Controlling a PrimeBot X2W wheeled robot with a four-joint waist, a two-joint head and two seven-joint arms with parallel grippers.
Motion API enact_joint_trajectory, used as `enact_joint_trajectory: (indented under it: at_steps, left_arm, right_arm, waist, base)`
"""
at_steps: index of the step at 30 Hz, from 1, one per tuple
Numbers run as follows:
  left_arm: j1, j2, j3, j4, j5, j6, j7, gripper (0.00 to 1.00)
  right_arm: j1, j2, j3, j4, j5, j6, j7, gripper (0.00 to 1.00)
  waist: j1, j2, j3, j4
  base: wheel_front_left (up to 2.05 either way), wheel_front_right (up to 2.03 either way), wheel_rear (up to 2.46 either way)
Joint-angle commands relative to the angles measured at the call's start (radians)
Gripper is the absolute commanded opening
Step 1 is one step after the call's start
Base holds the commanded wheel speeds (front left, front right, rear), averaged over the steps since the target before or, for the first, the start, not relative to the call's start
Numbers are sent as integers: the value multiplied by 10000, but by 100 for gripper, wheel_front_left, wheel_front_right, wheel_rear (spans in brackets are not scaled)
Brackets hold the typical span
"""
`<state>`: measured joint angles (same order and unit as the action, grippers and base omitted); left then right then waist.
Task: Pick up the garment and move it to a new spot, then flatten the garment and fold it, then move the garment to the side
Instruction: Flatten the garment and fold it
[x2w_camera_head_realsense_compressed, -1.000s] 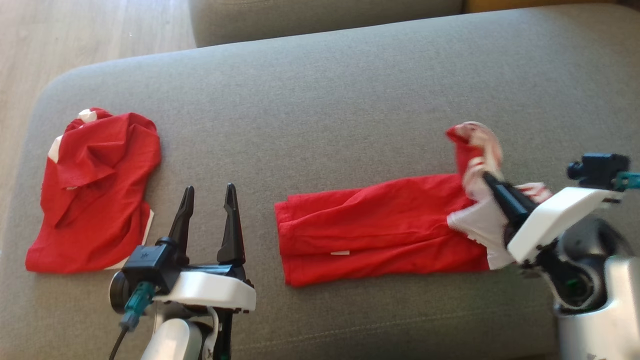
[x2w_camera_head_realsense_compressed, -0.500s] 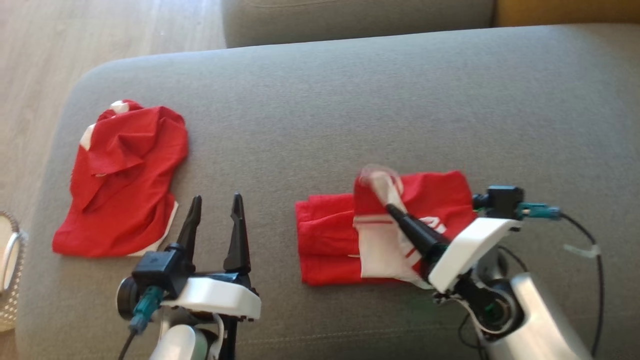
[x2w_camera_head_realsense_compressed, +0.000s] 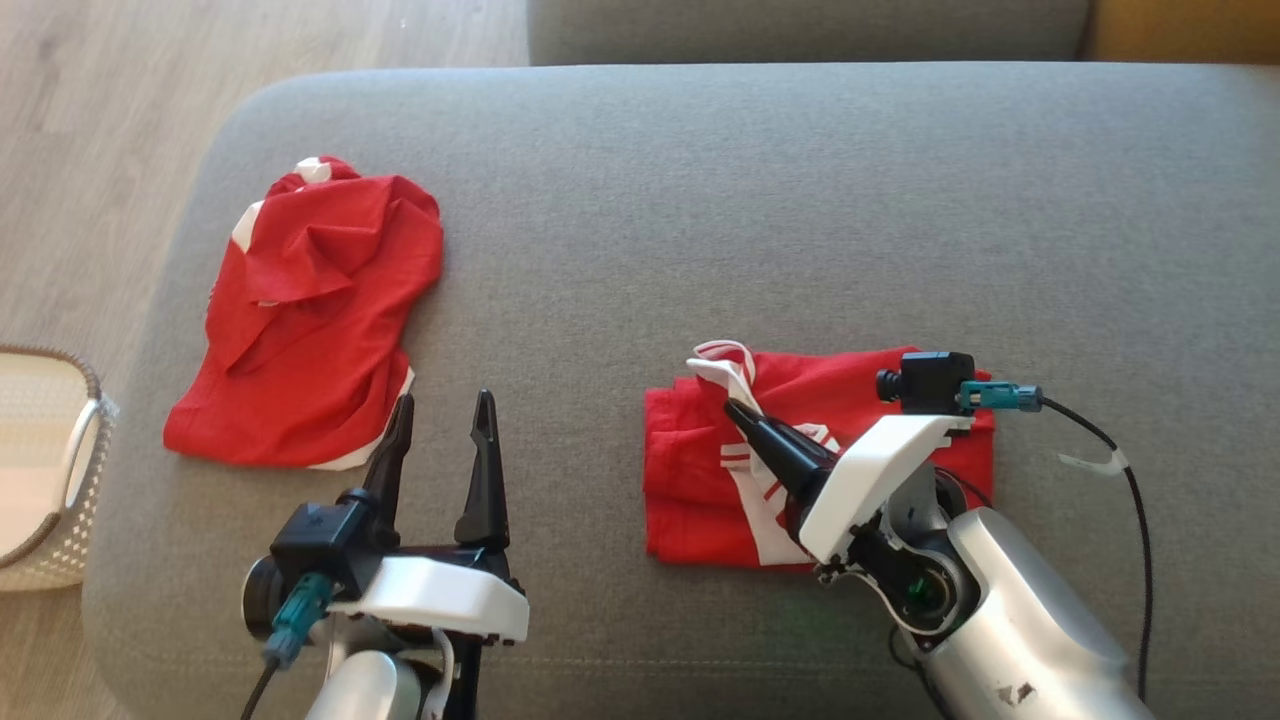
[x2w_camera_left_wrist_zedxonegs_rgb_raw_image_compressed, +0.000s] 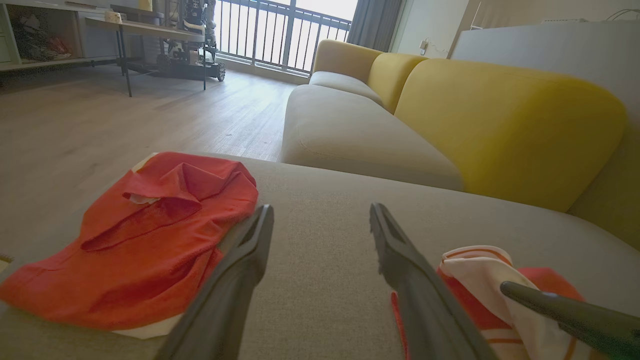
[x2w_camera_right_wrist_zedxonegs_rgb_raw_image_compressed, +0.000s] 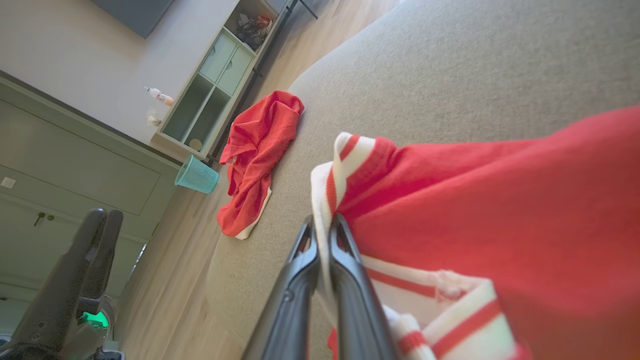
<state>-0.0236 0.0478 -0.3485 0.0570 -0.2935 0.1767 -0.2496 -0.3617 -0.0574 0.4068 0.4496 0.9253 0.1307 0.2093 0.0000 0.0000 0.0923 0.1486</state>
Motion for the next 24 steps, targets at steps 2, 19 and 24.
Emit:
enact_joint_trajectory:
  at_steps: [2,19,24]
  left_arm:
    - [-349,24,232,-323,-53,58,-122,100]
    - [-293,24,342,-189,75,-12,-122,100]
    - [-165,24,416,-162,177,-74,-122,100]
  right_arm:
    - [-448,71,240,-3,-3,0,-198,0]
    - [-556,72,1591,-226,1009,0,-502,100]
    - [-522,72,1027,-782,547,0,-533,100]
  waist:
    - [0,0,81,121]
    - [0,0,-23,-357]
    - [0,0,-219,-688]
  base:
    - [0,0,0]
    - [0,0,0]
    - [0,0,0]
